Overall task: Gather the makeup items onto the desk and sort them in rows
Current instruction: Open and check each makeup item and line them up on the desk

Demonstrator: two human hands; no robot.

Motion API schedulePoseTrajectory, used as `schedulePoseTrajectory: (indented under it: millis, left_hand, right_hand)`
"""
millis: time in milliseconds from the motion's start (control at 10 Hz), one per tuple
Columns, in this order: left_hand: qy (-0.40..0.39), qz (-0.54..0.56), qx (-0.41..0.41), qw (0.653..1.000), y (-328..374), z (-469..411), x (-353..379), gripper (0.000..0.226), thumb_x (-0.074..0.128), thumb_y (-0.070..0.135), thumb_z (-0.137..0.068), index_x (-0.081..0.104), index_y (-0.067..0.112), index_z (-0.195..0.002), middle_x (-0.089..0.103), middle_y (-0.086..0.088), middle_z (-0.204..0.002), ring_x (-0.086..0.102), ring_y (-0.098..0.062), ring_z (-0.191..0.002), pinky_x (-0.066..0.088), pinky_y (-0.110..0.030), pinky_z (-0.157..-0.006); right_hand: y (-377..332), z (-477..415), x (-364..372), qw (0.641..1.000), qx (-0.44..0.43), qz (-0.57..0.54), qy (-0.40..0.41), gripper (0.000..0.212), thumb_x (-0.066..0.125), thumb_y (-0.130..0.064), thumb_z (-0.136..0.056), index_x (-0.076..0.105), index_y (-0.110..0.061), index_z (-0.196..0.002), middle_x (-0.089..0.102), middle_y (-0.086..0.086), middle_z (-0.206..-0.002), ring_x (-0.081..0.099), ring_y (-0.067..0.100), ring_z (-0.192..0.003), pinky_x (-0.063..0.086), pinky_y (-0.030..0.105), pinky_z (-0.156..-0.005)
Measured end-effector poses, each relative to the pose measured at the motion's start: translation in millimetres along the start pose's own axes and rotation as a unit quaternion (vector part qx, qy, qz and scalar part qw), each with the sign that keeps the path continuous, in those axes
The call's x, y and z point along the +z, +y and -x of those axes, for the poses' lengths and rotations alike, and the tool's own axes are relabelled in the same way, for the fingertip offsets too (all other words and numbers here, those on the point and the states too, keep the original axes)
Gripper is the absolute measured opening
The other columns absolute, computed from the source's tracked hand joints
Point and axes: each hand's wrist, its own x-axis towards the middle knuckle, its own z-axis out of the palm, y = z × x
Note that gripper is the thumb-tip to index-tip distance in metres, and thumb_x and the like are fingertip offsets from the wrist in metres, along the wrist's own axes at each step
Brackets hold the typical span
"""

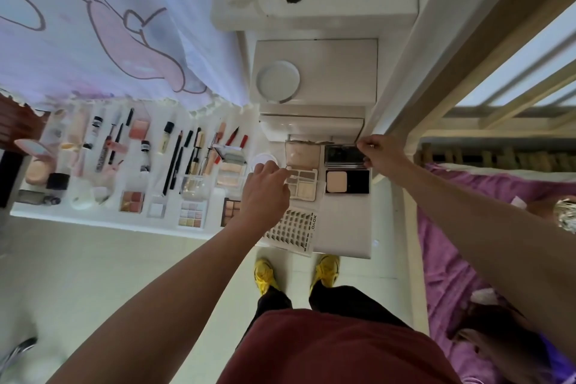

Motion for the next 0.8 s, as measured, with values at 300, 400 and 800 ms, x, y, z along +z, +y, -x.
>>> schedulePoseTrajectory:
  millis: [300, 400, 800]
  left_hand:
    - [-0.008, -0.028, -0.009, 1.000, -1, 1, -1, 0.038, 0.052, 0.023, -0.094, 0.056, 0.015, -0.131, 0.054, -0.006, -0.130, 0.046, -0.024, -0.117, 0.041, -0.036, -0.095]
    - [-0.020, -0.027, -0.012, 0.999, 1, 1, -4, 0.040, 0.052, 0.023, -0.094, 0.053, 0.014, -0.133, 0.052, -0.007, -0.132, 0.045, -0.025, -0.119, 0.041, -0.036, -0.097]
    - [-0.015, 0.004, -0.004, 1.000, -2, 0, -14, 0.037, 0.053, 0.024, -0.093, 0.055, 0.015, -0.130, 0.051, -0.005, -0.134, 0.047, -0.023, -0.119, 0.043, -0.035, -0.094]
  right_hand:
    - [16, -4, 9, 0.995, 0.064, -0.056, 0.048, 0.031, 0.066, -0.026, -0.094, 0.060, -0.009, -0.119, 0.065, 0.011, -0.087, 0.059, 0.018, -0.062, 0.057, 0.040, -0.075]
    - [15, -6, 8, 0.996, 0.061, -0.041, 0.049, 0.037, 0.064, -0.030, -0.094, 0.059, -0.011, -0.125, 0.067, 0.014, -0.095, 0.059, 0.020, -0.065, 0.057, 0.040, -0.076]
    - [2, 8, 5, 0.977, 0.000, 0.191, 0.091, 0.045, 0.051, -0.035, -0.097, 0.053, -0.011, -0.135, 0.060, 0.008, -0.129, 0.058, 0.024, -0.112, 0.038, 0.026, -0.083]
